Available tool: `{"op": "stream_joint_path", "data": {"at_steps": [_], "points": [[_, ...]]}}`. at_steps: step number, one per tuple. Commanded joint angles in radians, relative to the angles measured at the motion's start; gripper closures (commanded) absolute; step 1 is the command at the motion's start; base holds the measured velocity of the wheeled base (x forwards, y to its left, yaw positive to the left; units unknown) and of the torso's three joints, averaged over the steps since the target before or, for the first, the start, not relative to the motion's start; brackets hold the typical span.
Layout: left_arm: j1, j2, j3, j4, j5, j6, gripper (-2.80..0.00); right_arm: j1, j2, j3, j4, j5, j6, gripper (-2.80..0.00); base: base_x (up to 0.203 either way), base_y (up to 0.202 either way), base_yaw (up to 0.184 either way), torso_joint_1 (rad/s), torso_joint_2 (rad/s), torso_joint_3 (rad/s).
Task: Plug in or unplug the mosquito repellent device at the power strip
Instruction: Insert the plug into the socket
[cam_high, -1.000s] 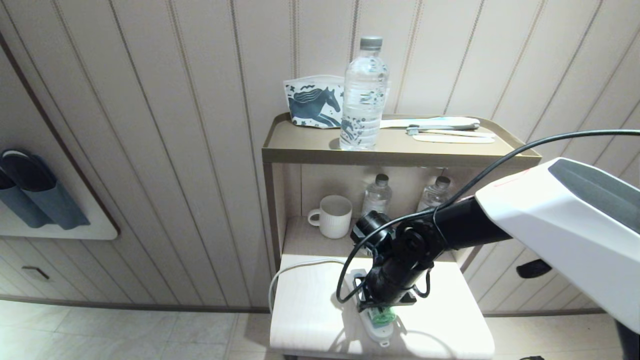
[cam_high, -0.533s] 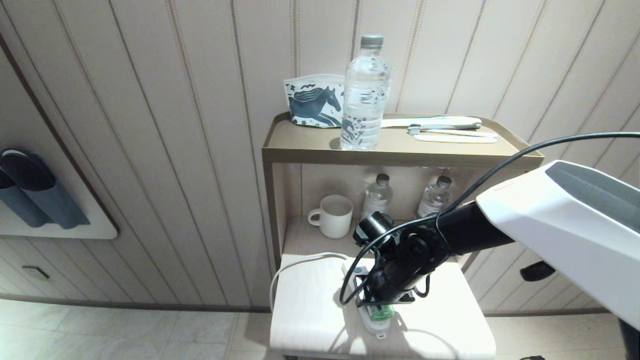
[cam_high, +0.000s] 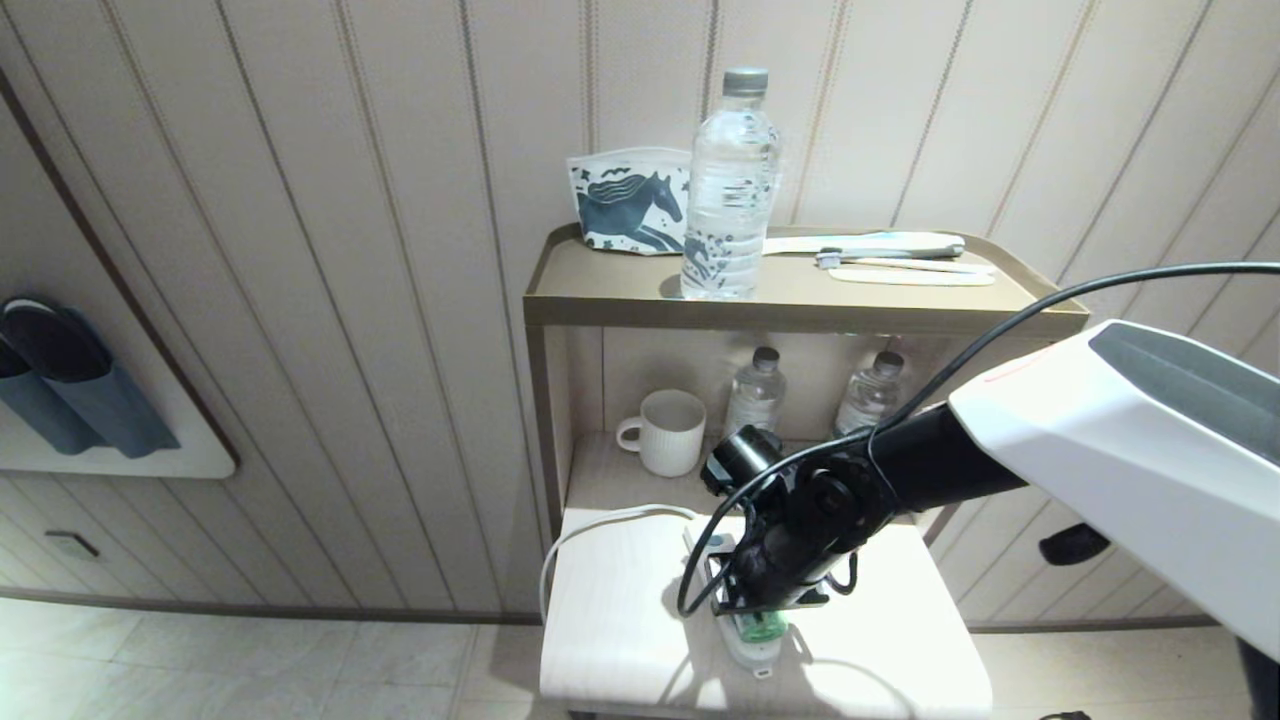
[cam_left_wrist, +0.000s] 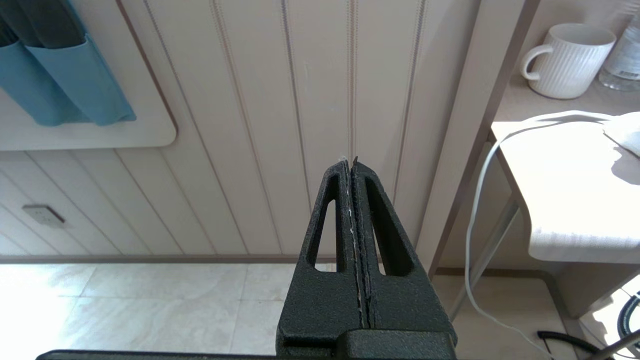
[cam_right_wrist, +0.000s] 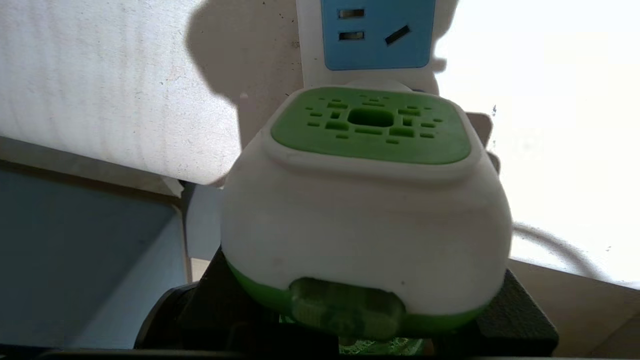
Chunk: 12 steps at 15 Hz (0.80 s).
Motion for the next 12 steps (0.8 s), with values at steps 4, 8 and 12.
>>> {"op": "stream_joint_path", "data": {"at_steps": [4, 8, 12], "points": [[0.000, 0.000, 0.000, 0.000, 0.000, 0.001, 0.00, 0.033, -0.064, 0.003, 0.008, -0.065, -0.003, 0.00, 0.000, 0.000, 0.000, 0.000, 0.00, 0.000], [0.000, 0.000, 0.000, 0.000, 0.000, 0.001, 0.00, 0.044, -0.067, 0.008, 0.010, -0.070, -0.017, -2.80, 0.000, 0.000, 0.000, 0.000, 0.00, 0.000], [0.000, 0.000, 0.000, 0.000, 0.000, 0.001, 0.00, 0.060, -0.106, 0.007, 0.010, -0.074, -0.018, -2.80, 0.000, 0.000, 0.000, 0.000, 0.00, 0.000]]}}
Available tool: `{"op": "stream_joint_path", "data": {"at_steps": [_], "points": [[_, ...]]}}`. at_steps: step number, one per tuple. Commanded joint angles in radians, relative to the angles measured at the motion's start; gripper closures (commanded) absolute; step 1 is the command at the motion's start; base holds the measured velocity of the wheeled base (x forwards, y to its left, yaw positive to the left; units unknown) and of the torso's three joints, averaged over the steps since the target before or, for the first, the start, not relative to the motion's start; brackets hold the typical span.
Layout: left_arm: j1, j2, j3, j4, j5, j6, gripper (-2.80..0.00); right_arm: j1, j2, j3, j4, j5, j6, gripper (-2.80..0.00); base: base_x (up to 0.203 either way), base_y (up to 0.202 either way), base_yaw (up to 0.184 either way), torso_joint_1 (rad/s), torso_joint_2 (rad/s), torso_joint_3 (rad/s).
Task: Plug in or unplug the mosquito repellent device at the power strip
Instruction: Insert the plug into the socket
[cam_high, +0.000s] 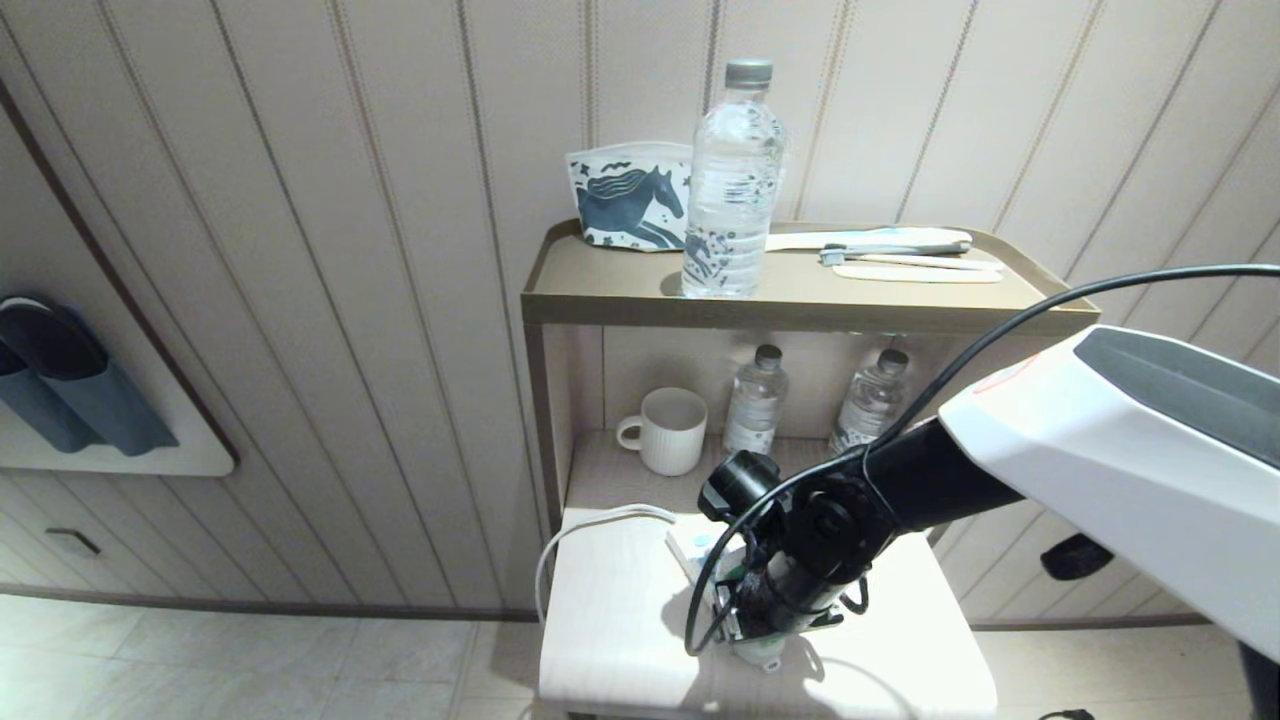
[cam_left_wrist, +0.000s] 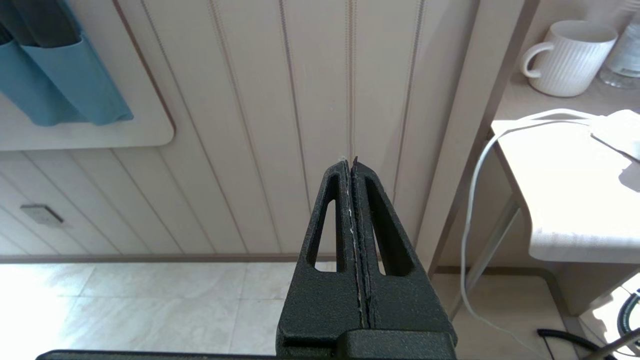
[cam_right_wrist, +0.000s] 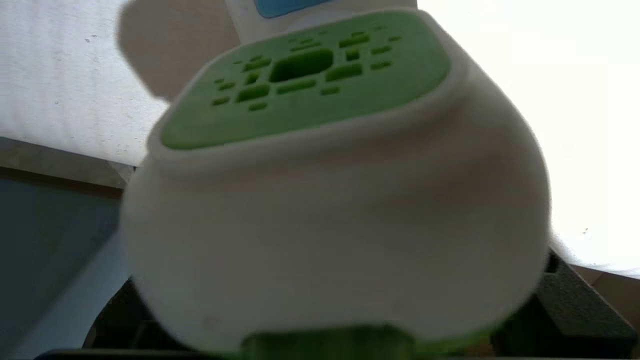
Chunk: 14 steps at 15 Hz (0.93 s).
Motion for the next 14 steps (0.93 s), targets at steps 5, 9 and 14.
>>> {"op": "stream_joint_path", "data": {"at_steps": [5, 9, 14], "points": [[0.000, 0.000, 0.000, 0.000, 0.000, 0.001, 0.00, 0.019, -0.113, -0.018, 0.001, -0.110, -0.026, -2.80, 0.000, 0.000, 0.000, 0.000, 0.00, 0.000], [0.000, 0.000, 0.000, 0.000, 0.000, 0.001, 0.00, 0.021, -0.209, -0.013, 0.007, -0.182, -0.054, -2.80, 0.000, 0.000, 0.000, 0.000, 0.00, 0.000], [0.000, 0.000, 0.000, 0.000, 0.000, 0.000, 0.00, 0.045, -0.369, 0.011, 0.070, -0.230, -0.061, 0.00, 0.000, 0.000, 0.000, 0.000, 0.00, 0.000]]}}
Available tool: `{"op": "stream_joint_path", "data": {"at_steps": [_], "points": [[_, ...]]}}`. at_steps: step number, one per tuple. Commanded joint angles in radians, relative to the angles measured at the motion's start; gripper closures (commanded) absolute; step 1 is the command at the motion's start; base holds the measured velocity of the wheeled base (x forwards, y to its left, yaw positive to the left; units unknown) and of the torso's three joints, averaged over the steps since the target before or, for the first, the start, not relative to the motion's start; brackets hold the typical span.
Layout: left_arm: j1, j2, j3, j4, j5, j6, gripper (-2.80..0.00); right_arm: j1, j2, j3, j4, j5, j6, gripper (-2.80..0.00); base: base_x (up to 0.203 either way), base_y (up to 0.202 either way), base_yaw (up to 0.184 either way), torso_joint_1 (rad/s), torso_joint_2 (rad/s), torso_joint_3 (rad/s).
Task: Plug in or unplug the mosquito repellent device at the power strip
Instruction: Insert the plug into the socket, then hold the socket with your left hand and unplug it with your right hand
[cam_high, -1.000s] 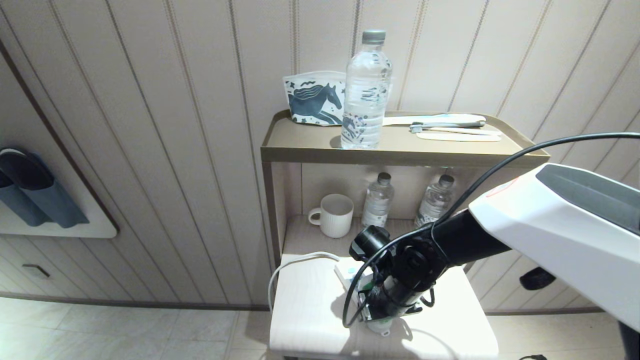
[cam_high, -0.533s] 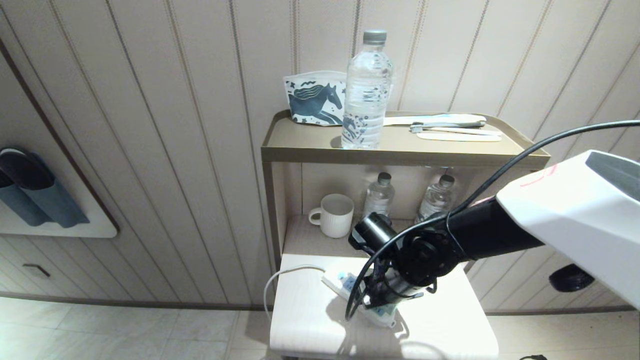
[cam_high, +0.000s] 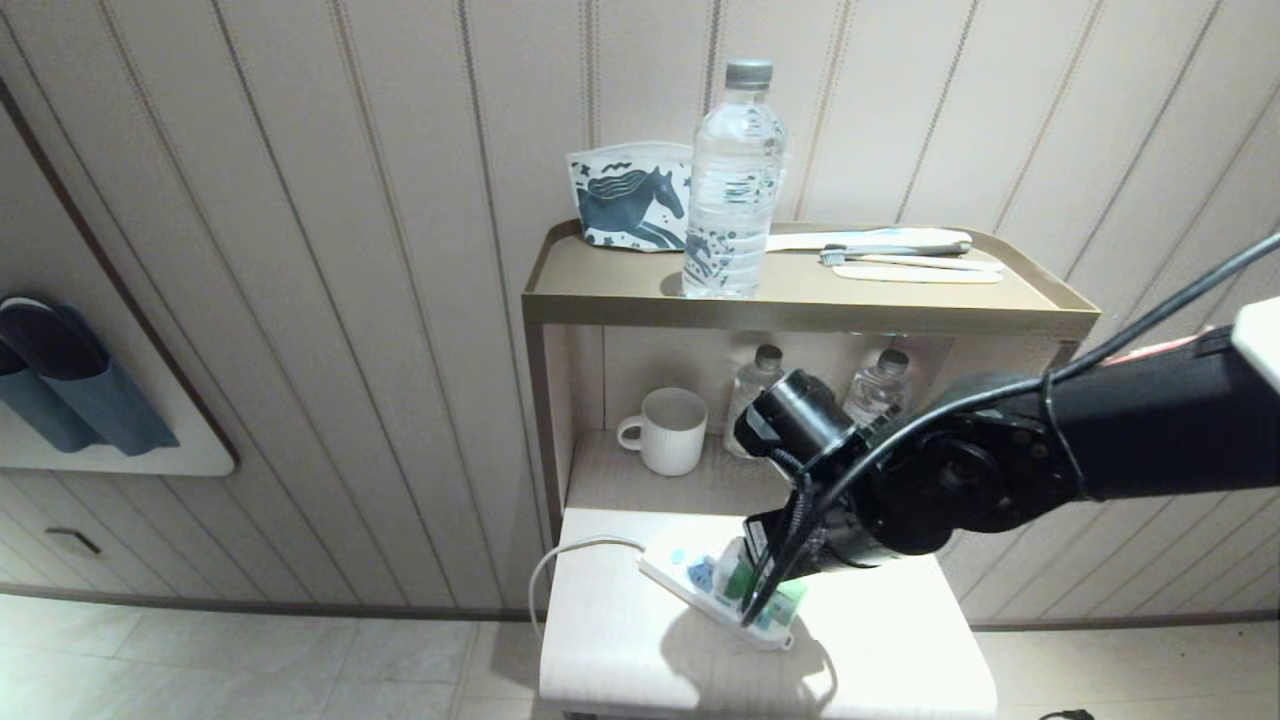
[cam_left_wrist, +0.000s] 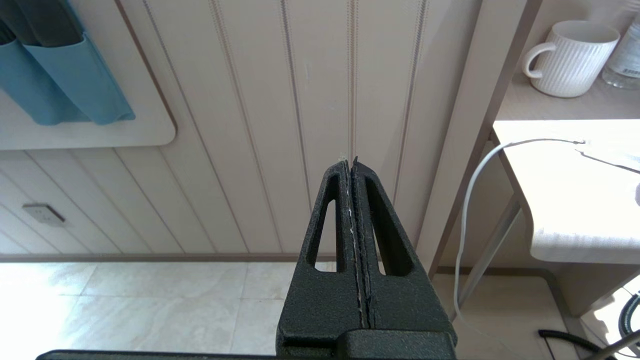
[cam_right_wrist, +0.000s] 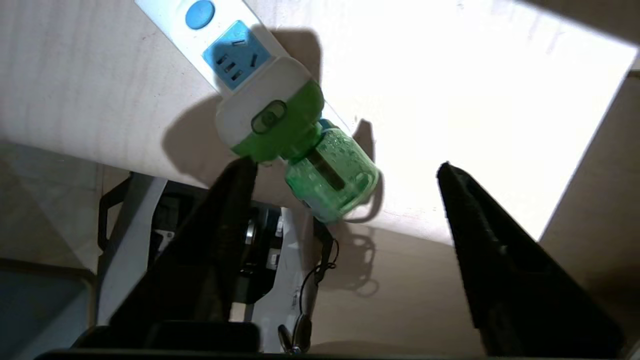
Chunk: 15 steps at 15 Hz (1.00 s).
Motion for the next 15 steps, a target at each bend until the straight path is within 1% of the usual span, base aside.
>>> {"op": "stream_joint_path", "data": {"at_steps": [1, 4, 5, 8, 10, 13, 14, 15], "points": [[0.000, 0.000, 0.000, 0.000, 0.000, 0.000, 0.00, 0.013, -0.116, 0.017, 0.006, -0.011, -0.002, 0.00, 0.000, 0.000, 0.000, 0.000, 0.00, 0.000], [0.000, 0.000, 0.000, 0.000, 0.000, 0.000, 0.00, 0.059, -0.219, 0.051, 0.047, -0.022, 0.004, 0.00, 0.000, 0.000, 0.000, 0.000, 0.00, 0.000], [0.000, 0.000, 0.000, 0.000, 0.000, 0.000, 0.00, 0.070, -0.266, 0.072, 0.069, -0.039, 0.009, 0.00, 0.000, 0.000, 0.000, 0.000, 0.00, 0.000], [0.000, 0.000, 0.000, 0.000, 0.000, 0.000, 0.00, 0.101, -0.461, 0.207, 0.095, -0.132, 0.039, 0.00, 0.000, 0.000, 0.000, 0.000, 0.00, 0.000], [0.000, 0.000, 0.000, 0.000, 0.000, 0.000, 0.00, 0.092, -0.623, 0.310, 0.099, -0.211, 0.061, 0.00, 0.000, 0.000, 0.000, 0.000, 0.00, 0.000], [0.000, 0.000, 0.000, 0.000, 0.000, 0.000, 0.00, -0.061, -0.886, 0.449, 0.105, -0.269, 0.077, 0.00, 0.000, 0.000, 0.000, 0.000, 0.00, 0.000], [0.000, 0.000, 0.000, 0.000, 0.000, -0.001, 0.00, -0.120, -0.981, 0.499, 0.114, -0.282, 0.079, 0.00, 0.000, 0.000, 0.000, 0.000, 0.00, 0.000], [0.000, 0.000, 0.000, 0.000, 0.000, 0.000, 0.00, -0.196, -1.072, 0.551, 0.129, -0.290, 0.081, 0.00, 0.000, 0.000, 0.000, 0.000, 0.00, 0.000]]}}
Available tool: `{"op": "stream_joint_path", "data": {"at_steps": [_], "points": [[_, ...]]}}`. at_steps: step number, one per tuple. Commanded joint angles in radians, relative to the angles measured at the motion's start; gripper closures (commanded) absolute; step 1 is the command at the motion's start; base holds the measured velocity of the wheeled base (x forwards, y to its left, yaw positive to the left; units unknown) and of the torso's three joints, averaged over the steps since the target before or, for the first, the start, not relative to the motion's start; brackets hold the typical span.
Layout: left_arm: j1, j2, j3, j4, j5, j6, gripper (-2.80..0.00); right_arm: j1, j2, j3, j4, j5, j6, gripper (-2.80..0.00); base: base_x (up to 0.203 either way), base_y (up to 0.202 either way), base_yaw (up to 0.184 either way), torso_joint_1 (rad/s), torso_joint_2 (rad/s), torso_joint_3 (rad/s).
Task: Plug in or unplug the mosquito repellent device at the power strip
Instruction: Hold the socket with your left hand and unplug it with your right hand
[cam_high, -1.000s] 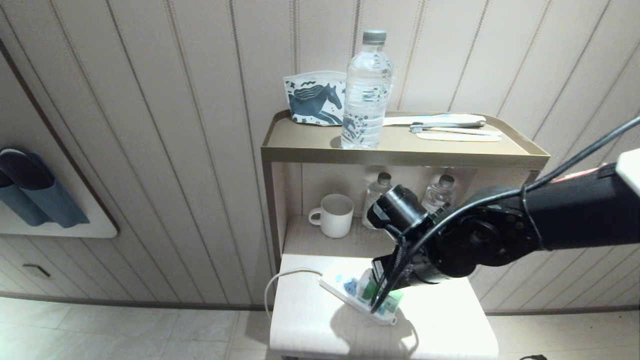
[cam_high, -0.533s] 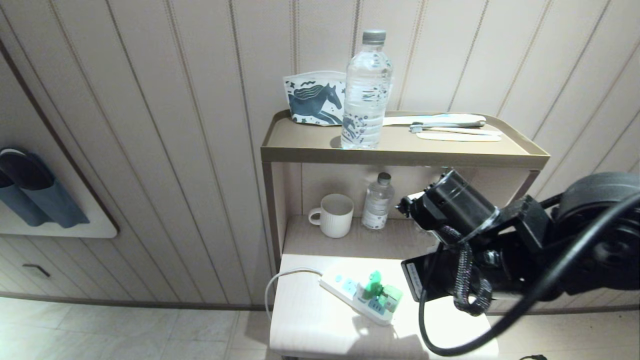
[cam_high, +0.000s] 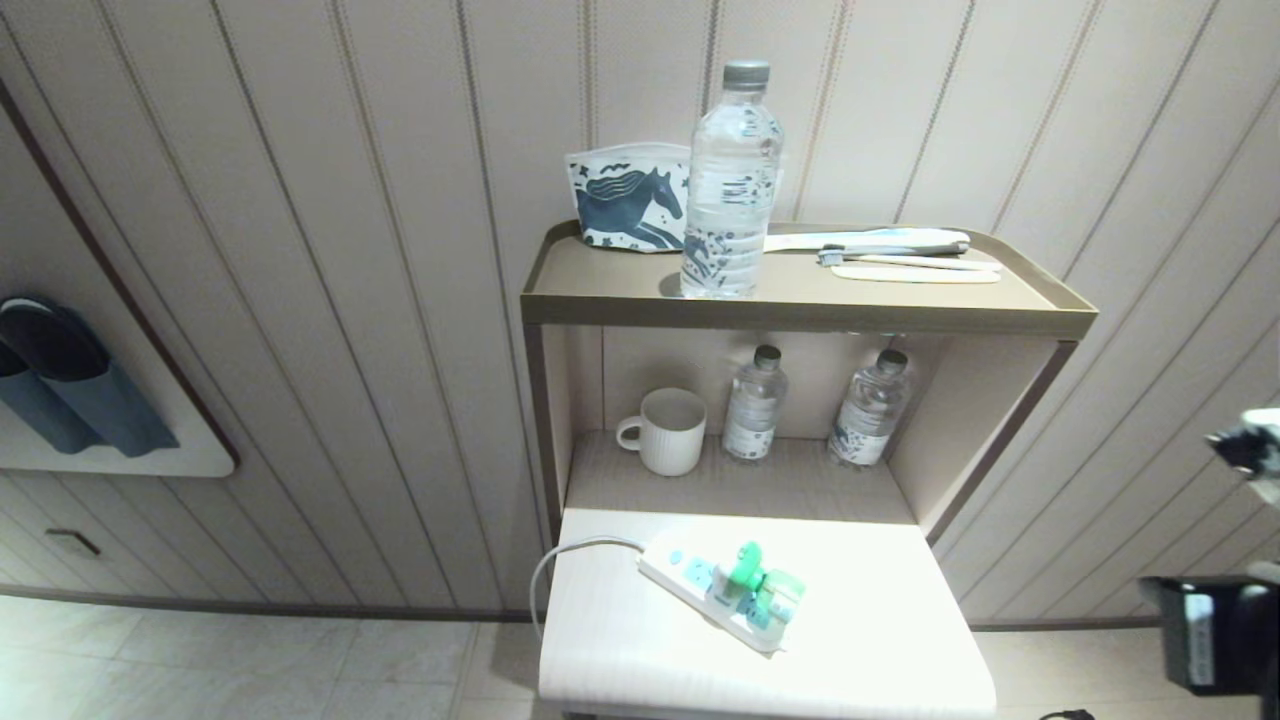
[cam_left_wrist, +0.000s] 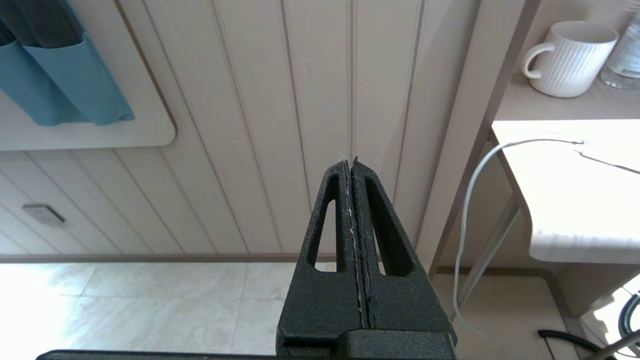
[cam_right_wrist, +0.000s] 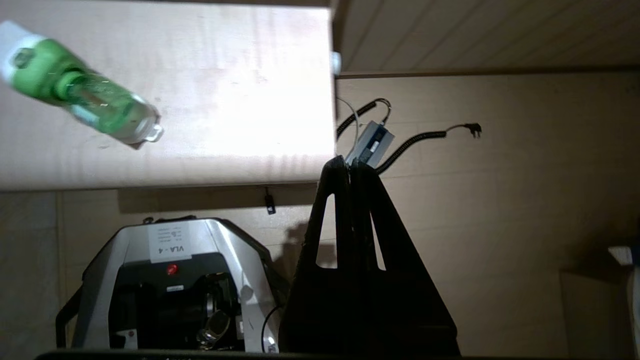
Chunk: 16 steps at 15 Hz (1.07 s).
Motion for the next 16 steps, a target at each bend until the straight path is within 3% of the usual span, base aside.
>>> {"op": "stream_joint_path", "data": {"at_steps": [1, 3, 6, 8, 10, 11, 13, 16], "points": [[0.000, 0.000, 0.000, 0.000, 0.000, 0.001, 0.00, -0.173, -0.309, 0.119, 0.029, -0.014, 0.005, 0.00, 0.000, 0.000, 0.000, 0.000, 0.00, 0.000], [0.000, 0.000, 0.000, 0.000, 0.000, -0.001, 0.00, -0.322, -0.506, 0.224, 0.050, -0.016, -0.002, 0.00, 0.000, 0.000, 0.000, 0.000, 0.00, 0.000], [0.000, 0.000, 0.000, 0.000, 0.000, 0.001, 0.00, -0.428, -0.750, 0.422, 0.036, 0.009, -0.066, 0.00, 0.000, 0.000, 0.000, 0.000, 0.00, 0.000], [0.000, 0.000, 0.000, 0.000, 0.000, 0.001, 0.00, -0.461, -0.784, 0.551, -0.141, 0.040, -0.107, 0.00, 0.000, 0.000, 0.000, 0.000, 0.00, 0.000], [0.000, 0.000, 0.000, 0.000, 0.000, 0.000, 0.00, -0.485, -0.791, 0.669, -0.420, 0.110, -0.228, 0.00, 0.000, 0.000, 0.000, 0.000, 0.00, 0.000], [0.000, 0.000, 0.000, 0.000, 0.000, -0.001, 0.00, -0.507, -0.825, 0.702, -0.484, 0.147, -0.280, 0.00, 0.000, 0.000, 0.000, 0.000, 0.00, 0.000], [0.000, 0.000, 0.000, 0.000, 0.000, 0.001, 0.00, -0.532, -0.984, 0.709, -0.466, 0.290, -0.398, 0.00, 0.000, 0.000, 0.000, 0.000, 0.00, 0.000], [0.000, 0.000, 0.000, 0.000, 0.000, 0.001, 0.00, -0.550, -1.053, 0.701, -0.405, 0.428, -0.517, 0.00, 0.000, 0.000, 0.000, 0.000, 0.00, 0.000]]}}
